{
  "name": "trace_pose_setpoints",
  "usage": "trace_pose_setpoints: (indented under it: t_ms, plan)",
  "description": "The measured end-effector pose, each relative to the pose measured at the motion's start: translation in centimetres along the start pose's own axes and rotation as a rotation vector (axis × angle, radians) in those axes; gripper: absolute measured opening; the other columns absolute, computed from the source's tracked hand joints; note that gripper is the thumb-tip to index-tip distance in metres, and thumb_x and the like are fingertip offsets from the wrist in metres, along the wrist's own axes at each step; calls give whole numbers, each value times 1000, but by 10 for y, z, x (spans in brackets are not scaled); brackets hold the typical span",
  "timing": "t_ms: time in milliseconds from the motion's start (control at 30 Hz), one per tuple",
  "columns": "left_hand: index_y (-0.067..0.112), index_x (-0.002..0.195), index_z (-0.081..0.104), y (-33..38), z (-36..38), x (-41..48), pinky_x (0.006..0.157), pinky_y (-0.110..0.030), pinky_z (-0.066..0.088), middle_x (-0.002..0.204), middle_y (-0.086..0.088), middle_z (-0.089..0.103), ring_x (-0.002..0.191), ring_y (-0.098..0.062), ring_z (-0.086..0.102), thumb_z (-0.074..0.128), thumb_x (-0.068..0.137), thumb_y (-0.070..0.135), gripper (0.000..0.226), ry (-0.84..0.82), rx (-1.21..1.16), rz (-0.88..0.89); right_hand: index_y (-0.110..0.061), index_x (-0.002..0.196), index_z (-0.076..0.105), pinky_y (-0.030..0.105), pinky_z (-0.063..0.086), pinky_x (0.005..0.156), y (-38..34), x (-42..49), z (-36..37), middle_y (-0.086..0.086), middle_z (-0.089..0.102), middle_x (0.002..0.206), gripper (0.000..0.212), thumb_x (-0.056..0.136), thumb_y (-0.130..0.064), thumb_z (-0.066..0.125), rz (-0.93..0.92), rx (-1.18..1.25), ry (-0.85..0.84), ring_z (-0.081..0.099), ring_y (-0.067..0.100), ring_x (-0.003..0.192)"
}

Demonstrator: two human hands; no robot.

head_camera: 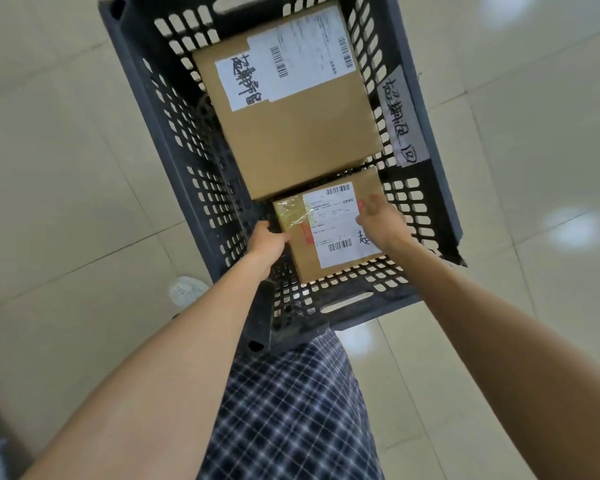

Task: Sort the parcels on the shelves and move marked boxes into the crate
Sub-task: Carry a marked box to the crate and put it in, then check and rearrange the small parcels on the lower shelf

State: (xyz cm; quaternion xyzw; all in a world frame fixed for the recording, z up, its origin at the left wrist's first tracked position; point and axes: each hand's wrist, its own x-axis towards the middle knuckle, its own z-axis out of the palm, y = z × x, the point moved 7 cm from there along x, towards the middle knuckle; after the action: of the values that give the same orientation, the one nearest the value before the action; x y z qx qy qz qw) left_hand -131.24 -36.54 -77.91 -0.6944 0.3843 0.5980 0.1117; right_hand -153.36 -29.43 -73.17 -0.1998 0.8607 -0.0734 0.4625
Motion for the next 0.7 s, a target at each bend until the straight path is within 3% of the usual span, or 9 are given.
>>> trace_pose_setpoints:
  t_ms: [100,167,267,400,600,700]
  plan:
    - [10,145,32,16,-11,-16,100,-36,40,143,-13,45,126,-28,47,63,90,28,65,-34,219,140,-16,136,42,32,53,59,-25,-21,-3,3,61,106,42,94,-16,50,-51,-92,-31,61,18,78]
    - [10,138,41,36,-18,-35,94,-33,44,137,-13,51,120,-28,52,60,91,25,54,-69,415,293,-17,141,37,42,56,78,-47,-39,-6,10,59,121,52,92,-18,53,-107,-314,-39,61,26,98]
    - [11,134,44,78,-39,-73,92,-37,47,128,-13,56,113,-29,55,59,91,22,47,-67,582,566,-20,143,36,45,44,100,-92,-73,-14,8,51,137,59,89,-20,59,-278,-671,41,47,29,124]
    - [10,145,30,133,-104,-123,88,-40,45,132,-13,50,118,-30,49,58,89,10,63,82,833,815,-20,140,37,44,35,110,-169,-121,-30,6,48,138,59,86,-18,62,-443,-870,161,43,27,129]
    - [12,123,49,183,-283,-192,86,-38,40,123,-10,57,112,-31,53,57,87,21,38,365,1070,804,-17,142,35,45,40,100,-330,-200,-56,9,48,139,62,87,-17,62,-567,-902,261,44,29,128]
    - [11,126,48,184,-400,-234,94,-38,39,131,-11,53,122,-32,47,54,87,17,39,540,1065,725,-18,143,33,45,38,102,-429,-254,-47,9,46,140,62,88,-14,60,-678,-943,322,41,30,130]
